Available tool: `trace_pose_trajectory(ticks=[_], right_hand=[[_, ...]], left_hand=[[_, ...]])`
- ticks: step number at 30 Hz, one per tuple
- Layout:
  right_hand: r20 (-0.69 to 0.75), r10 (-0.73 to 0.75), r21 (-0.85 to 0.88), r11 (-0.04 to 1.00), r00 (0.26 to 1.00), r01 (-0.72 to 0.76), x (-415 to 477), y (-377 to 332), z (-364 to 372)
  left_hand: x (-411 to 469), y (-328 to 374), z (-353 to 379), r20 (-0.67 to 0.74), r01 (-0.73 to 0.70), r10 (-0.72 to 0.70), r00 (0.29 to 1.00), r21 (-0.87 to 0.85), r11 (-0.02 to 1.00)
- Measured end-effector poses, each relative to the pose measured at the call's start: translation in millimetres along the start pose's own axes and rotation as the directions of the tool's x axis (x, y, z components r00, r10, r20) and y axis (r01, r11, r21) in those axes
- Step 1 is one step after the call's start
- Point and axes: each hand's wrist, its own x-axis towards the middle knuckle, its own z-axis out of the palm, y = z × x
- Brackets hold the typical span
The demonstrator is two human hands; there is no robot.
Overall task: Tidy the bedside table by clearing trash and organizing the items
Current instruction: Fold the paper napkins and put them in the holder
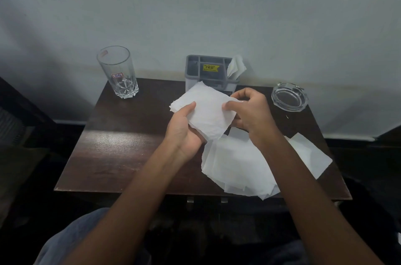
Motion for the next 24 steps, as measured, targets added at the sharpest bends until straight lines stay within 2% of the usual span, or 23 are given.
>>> trace_pose_trajectory(ticks=[3,5,7,10,12,14,18,21,24], right_hand=[[0.056,0.018,-0.044,0.999,0.998,-0.015,2,-3,-7],[0.035,0.002,-0.049,0.999,0.999,0.000,4,-5,-13],[-0.028,-0.037,-0.039,0.999,0.999,0.036,8,-8,-21],[-0.045,-0.097,-0.051,0.994,0.994,0.095,12,-13,-36],[0.037,-0.136,-0.095,0.986,0.990,0.138,12,-17,-45],[0.204,-0.148,-0.169,0.968,0.968,0.183,7,-21,-53],[0.547,-0.023,-0.261,0.945,0.837,0.197,-4,-27,-57],[0.644,0.042,-0.299,0.933,0.763,0.200,-5,-28,-51],[0.670,0.057,-0.324,0.920,0.740,0.222,-5,-28,-45]], left_hand=[[0,2,0,-0.010,0.011,-0.011,1.000,-0.007,1.000],[1,2,0,-0.013,-0.015,0.015,1.000,0.019,1.000],[3,2,0,-0.019,-0.047,0.050,0.999,0.110,0.993],[2,0,-3,0.021,-0.024,0.017,1.000,0.364,0.931],[-1,-1,-5,0.088,0.017,-0.070,0.994,0.500,0.866],[-5,-1,-7,0.159,0.068,-0.191,0.969,0.569,0.819],[-7,0,-10,0.206,0.096,-0.317,0.926,0.683,0.724],[-8,0,-11,0.219,0.094,-0.351,0.910,0.715,0.692],[-9,0,-11,0.212,0.112,-0.388,0.897,0.739,0.664]])
